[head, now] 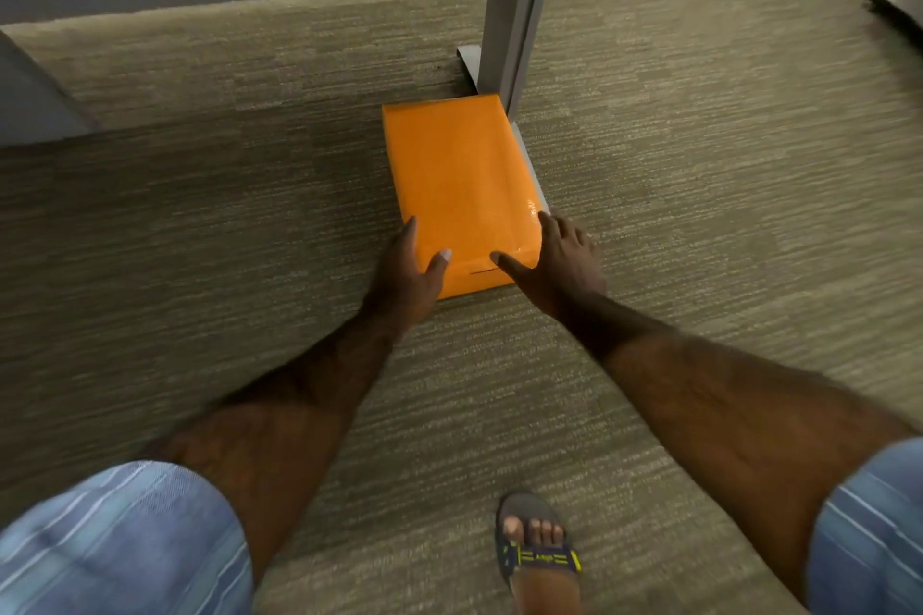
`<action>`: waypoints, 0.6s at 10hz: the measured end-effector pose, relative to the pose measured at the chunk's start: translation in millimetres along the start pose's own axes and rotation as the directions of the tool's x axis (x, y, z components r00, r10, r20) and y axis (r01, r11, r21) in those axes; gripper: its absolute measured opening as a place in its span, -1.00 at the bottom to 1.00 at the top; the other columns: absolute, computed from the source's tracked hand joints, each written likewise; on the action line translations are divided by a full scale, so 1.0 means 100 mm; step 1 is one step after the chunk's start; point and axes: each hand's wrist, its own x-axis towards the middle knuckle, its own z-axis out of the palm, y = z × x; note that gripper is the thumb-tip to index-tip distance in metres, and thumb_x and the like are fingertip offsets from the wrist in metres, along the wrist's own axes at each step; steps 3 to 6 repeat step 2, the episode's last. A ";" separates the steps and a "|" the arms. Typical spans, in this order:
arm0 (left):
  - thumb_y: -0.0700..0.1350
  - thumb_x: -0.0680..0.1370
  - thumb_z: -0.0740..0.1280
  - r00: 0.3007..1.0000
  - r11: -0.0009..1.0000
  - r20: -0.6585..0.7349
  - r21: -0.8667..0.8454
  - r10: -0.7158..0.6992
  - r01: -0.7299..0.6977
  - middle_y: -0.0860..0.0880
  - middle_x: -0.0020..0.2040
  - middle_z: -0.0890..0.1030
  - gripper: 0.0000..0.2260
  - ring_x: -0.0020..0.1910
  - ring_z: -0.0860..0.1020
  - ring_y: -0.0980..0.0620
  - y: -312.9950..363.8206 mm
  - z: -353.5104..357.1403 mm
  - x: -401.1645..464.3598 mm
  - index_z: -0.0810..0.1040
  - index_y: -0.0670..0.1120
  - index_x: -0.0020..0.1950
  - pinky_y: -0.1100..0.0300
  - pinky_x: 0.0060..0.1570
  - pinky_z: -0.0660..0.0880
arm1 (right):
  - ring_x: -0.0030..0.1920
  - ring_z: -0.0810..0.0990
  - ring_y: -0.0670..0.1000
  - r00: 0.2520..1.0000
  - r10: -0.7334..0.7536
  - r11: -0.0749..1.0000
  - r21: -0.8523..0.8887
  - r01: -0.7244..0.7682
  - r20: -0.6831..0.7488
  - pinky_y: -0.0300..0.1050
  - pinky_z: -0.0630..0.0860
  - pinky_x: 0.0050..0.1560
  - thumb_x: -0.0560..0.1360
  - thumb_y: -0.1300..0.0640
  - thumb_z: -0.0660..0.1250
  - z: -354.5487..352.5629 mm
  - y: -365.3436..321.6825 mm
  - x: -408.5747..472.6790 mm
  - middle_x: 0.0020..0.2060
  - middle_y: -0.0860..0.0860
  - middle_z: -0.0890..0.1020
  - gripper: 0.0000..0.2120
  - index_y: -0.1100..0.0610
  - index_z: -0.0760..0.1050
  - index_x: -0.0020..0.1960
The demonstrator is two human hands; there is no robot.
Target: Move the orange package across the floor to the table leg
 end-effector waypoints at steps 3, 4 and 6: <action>0.11 0.64 0.33 0.990 0.985 -0.015 0.106 0.139 -0.136 -0.16 0.73 0.09 -0.18 0.67 0.18 -0.17 0.42 -0.60 -0.75 -0.10 -0.07 0.72 -0.09 0.54 0.26 | 0.67 0.24 0.20 0.994 -0.110 0.994 0.026 0.109 0.013 0.22 0.19 0.66 0.55 -0.53 0.15 -0.54 -0.52 -0.59 0.67 0.15 0.30 0.02 0.18 0.11 0.72; 0.11 0.64 0.33 0.990 0.985 -0.015 0.106 0.139 -0.136 -0.16 0.73 0.09 -0.18 0.67 0.18 -0.17 0.42 -0.60 -0.75 -0.10 -0.07 0.72 -0.09 0.54 0.26 | 0.67 0.24 0.20 0.994 -0.110 0.994 0.026 0.109 0.013 0.22 0.19 0.66 0.55 -0.53 0.15 -0.54 -0.52 -0.59 0.67 0.15 0.30 0.02 0.18 0.11 0.72; 0.11 0.64 0.33 0.990 0.985 -0.015 0.106 0.139 -0.136 -0.16 0.73 0.09 -0.18 0.67 0.18 -0.17 0.42 -0.60 -0.75 -0.10 -0.07 0.72 -0.09 0.54 0.26 | 0.67 0.24 0.20 0.994 -0.110 0.994 0.026 0.109 0.013 0.22 0.19 0.66 0.55 -0.53 0.15 -0.54 -0.52 -0.59 0.67 0.15 0.30 0.02 0.18 0.11 0.72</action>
